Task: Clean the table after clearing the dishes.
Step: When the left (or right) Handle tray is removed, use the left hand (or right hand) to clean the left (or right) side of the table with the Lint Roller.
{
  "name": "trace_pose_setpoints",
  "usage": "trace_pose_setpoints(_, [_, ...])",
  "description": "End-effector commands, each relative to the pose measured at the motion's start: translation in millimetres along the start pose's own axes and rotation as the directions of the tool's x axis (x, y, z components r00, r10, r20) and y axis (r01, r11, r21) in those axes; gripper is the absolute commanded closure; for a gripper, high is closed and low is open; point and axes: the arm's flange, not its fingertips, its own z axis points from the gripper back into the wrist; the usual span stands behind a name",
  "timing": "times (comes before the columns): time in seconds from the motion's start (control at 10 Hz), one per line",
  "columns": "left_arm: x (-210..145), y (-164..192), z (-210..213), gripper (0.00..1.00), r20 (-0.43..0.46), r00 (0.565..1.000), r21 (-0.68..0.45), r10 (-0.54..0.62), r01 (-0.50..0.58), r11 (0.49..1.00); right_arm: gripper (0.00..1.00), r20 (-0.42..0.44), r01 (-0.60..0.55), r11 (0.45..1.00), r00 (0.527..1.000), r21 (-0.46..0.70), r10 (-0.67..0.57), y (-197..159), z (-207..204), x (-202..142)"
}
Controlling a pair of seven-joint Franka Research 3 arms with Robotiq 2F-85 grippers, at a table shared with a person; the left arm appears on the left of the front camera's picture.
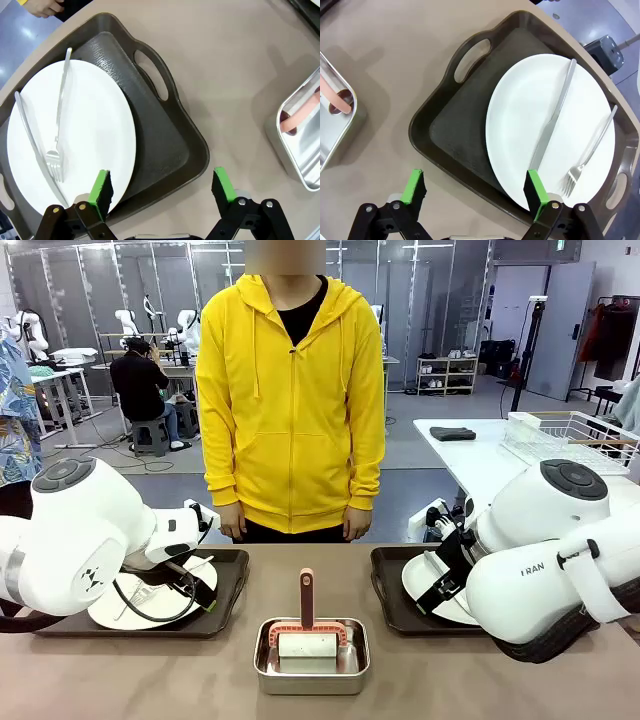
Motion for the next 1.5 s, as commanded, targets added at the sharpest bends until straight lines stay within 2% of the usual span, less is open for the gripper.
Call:
trace_pose_setpoints(0.0, [0.0, -0.2, 0.0, 0.0, 0.0, 1.0, 0.0, 0.0, 0.0, 1.0, 0.0, 0.0, 0.0, 1.0, 1.0, 0.0, 0.0, 0.0, 0.0, 0.0])
trace_pose_setpoints(1.4, [0.0, -0.2, 0.0, 0.0, 0.0, 1.0, 0.0, 0.0, 0.0, 1.0, 0.0, 0.0, 0.0, 1.0, 1.0, 0.0, 0.0, 0.0, 0.0, 0.0])
